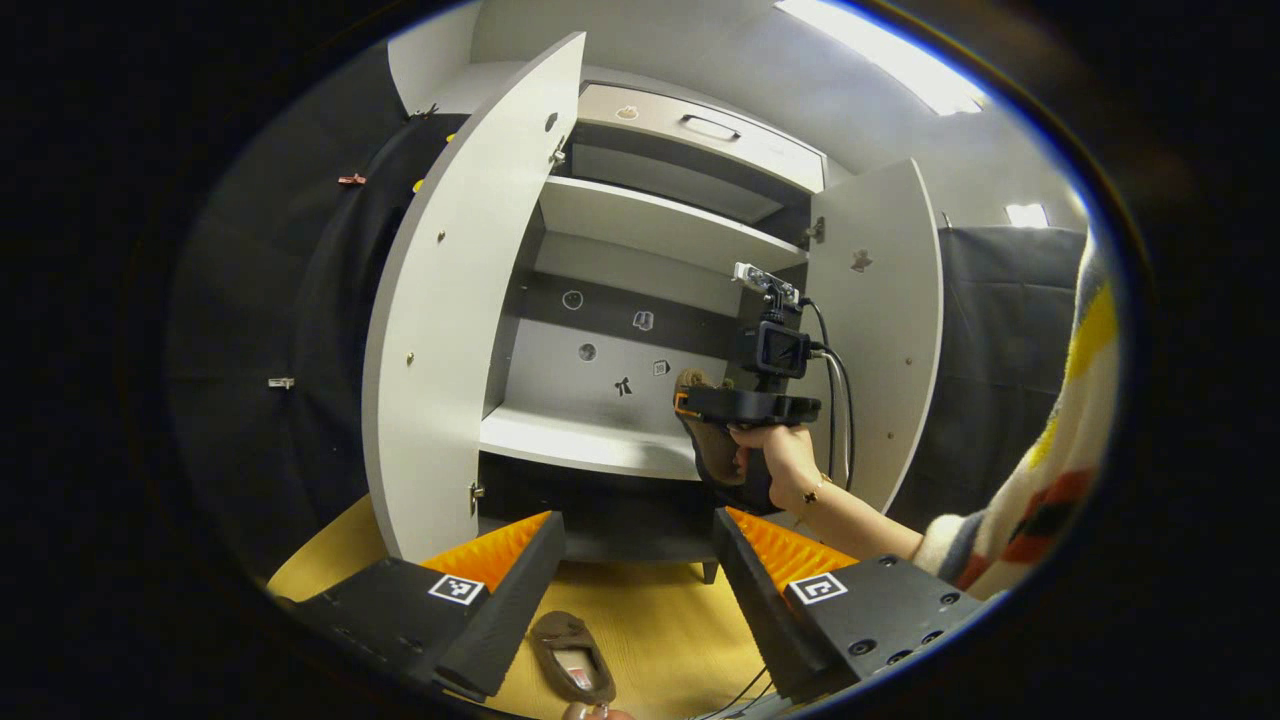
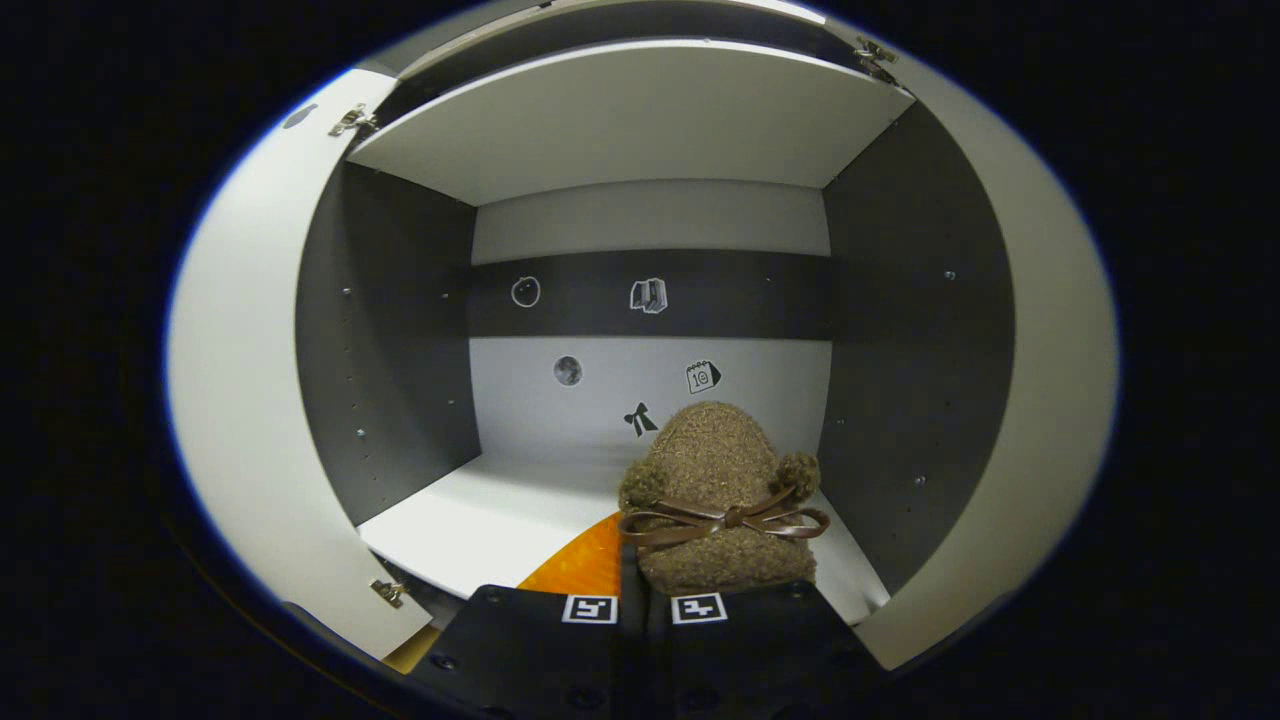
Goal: Grab one shoe with the right hand and put it into the shoe cabinet, grab the other shoe with the left hand and put it into the shoe cabinet; then close the right door with the right hand and the left door with the left hand.
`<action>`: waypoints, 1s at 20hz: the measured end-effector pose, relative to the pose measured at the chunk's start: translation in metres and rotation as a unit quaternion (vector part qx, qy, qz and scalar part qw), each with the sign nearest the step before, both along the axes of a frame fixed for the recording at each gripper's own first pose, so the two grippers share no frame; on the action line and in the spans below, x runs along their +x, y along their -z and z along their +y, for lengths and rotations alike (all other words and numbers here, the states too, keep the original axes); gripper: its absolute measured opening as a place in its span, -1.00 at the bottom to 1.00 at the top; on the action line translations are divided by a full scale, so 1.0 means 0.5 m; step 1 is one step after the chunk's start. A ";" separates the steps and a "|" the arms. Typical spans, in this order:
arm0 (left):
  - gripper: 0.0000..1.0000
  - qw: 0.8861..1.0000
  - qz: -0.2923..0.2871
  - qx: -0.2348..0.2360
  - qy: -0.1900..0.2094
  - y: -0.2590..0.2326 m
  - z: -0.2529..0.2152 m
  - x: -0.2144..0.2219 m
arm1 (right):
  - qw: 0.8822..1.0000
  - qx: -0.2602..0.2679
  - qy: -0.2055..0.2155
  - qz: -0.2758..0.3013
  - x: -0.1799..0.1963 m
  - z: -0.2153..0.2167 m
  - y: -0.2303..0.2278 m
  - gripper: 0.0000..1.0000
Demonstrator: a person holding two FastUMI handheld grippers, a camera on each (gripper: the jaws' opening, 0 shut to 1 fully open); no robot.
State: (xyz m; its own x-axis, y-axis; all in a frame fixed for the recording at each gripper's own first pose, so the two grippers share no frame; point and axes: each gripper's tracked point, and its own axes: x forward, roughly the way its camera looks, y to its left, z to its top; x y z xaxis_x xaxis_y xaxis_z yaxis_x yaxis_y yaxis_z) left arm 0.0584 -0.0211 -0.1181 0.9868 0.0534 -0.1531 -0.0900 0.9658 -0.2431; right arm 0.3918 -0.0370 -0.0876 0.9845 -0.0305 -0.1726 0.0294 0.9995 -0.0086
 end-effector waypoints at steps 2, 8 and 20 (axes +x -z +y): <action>0.90 1.000 0.007 0.004 -0.014 0.006 0.016 0.010 | 1.000 0.011 0.005 0.014 0.066 -0.014 0.011 -0.89; 0.90 0.998 0.030 -0.015 -0.044 0.035 0.058 0.045 | 0.997 0.041 0.044 0.057 0.220 -0.070 0.051 -0.91; 0.90 0.997 0.044 -0.007 -0.064 0.047 0.078 0.072 | 0.985 0.036 0.060 0.155 0.266 -0.100 0.166 -0.70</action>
